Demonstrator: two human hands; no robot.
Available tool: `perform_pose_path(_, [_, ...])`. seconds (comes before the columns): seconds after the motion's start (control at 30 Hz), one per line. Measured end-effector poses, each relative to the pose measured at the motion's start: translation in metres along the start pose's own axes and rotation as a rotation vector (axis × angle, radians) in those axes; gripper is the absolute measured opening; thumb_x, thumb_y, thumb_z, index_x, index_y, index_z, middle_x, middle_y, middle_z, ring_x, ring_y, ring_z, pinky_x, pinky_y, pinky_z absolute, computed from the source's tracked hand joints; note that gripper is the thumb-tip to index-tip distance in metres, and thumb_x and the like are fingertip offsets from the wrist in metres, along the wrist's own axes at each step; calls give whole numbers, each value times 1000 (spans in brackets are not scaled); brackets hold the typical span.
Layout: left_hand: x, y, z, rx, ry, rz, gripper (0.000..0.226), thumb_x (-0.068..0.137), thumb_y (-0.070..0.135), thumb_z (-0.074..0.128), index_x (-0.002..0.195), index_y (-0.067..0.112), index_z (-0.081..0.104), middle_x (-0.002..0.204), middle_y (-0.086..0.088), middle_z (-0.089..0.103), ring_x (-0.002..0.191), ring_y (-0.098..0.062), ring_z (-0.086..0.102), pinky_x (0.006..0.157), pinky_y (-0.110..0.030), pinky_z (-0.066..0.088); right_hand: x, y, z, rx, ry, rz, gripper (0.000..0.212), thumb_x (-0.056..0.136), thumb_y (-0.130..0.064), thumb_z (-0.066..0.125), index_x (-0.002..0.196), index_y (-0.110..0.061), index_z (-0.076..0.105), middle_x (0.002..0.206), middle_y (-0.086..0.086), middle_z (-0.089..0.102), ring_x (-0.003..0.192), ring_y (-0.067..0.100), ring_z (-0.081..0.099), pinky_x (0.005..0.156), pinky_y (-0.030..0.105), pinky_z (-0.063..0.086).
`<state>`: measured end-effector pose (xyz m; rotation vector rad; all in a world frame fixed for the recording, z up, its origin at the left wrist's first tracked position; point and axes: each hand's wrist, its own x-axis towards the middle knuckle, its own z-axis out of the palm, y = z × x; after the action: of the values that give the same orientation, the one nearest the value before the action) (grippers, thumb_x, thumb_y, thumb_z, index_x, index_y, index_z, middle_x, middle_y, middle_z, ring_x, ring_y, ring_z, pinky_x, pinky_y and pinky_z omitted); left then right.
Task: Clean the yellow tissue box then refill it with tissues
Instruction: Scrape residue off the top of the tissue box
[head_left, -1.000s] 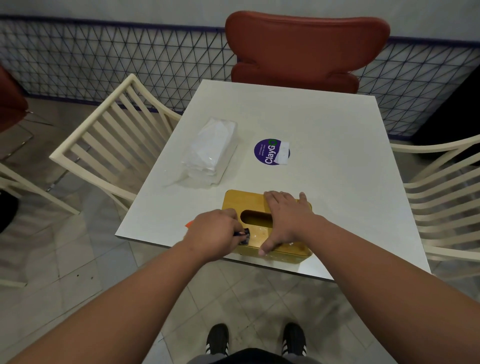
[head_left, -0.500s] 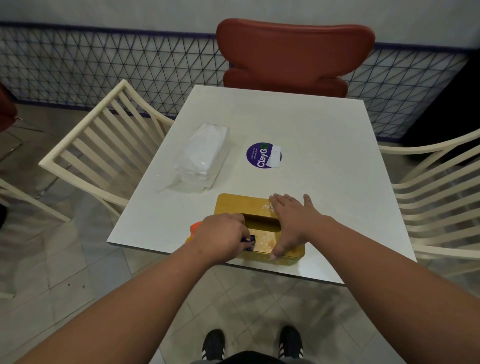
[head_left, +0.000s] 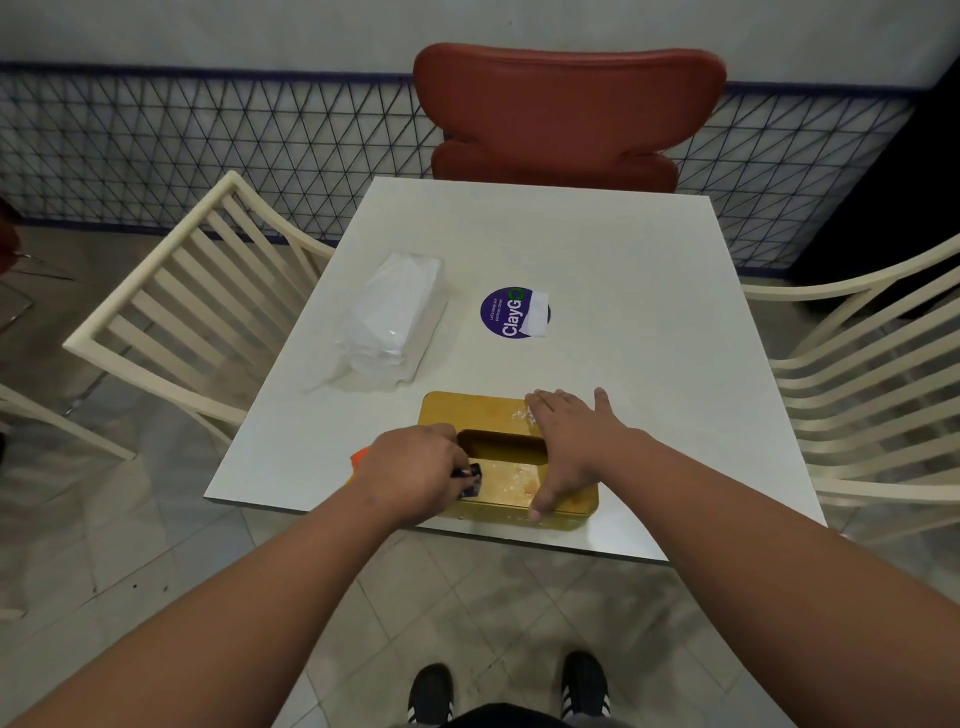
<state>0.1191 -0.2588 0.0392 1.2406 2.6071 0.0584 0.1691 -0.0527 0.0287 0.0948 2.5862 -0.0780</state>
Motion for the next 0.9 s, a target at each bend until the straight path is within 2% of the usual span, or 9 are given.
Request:
perform_pose_path(0.17, [6, 28, 0, 16, 21, 54, 28, 93, 43, 50, 107, 29, 71, 97, 8, 54, 85, -15, 55, 61, -27, 35, -1, -1, -1, -4, -3, 5, 144, 48, -76, 75, 152, -20, -8, 162, 0, -2, 148, 25, -1, 114, 62, -1])
perform_pose_path(0.27, [8, 30, -1, 14, 18, 83, 29, 93, 44, 50, 107, 29, 71, 96, 7, 54, 85, -15, 56, 61, -27, 37, -2, -1, -1, 0, 4, 6, 144, 48, -76, 75, 152, -20, -7, 162, 0, -1, 148, 25, 0, 114, 63, 0])
perform_pose_path(0.4, [4, 10, -3, 17, 10, 23, 30, 93, 45, 50, 110, 29, 70, 102, 9, 56, 87, -12, 55, 62, -26, 36, -2, -1, -2, 6, -3, 7, 143, 49, -76, 75, 152, -21, -7, 162, 0, -1, 148, 25, -1, 114, 62, -2])
perform_pose_path(0.57, [10, 33, 0, 31, 4, 112, 30, 93, 46, 49, 105, 29, 71, 94, 7, 54, 84, -15, 55, 62, -29, 42, -3, -2, -2, 5, 0, 10, 144, 48, -75, 75, 152, -20, -8, 162, -1, -2, 148, 24, -1, 114, 62, -1])
perform_pose_path(0.63, [9, 24, -2, 20, -6, 90, 30, 93, 46, 50, 107, 30, 71, 98, 8, 56, 86, -15, 56, 63, -30, 44, -3, -1, -2, 11, -5, 10, 143, 49, -75, 75, 152, -20, -8, 162, -1, -2, 148, 23, -2, 114, 62, -1])
perform_pose_path(0.77, [10, -2, -7, 16, 6, -11, 29, 92, 46, 51, 109, 31, 70, 97, 10, 55, 83, -12, 55, 59, -26, 35, -3, -1, -2, 19, -13, 6, 144, 49, -76, 75, 152, -21, -8, 162, 0, -3, 148, 24, -3, 114, 62, -2])
perform_pose_path(0.9, [20, 24, -3, 29, 45, 56, 29, 92, 45, 52, 109, 30, 70, 97, 8, 56, 85, -14, 56, 60, -27, 38, -4, -1, -1, 17, -6, 8, 145, 48, -75, 76, 152, -19, -8, 162, -1, -2, 148, 23, -2, 114, 63, -1])
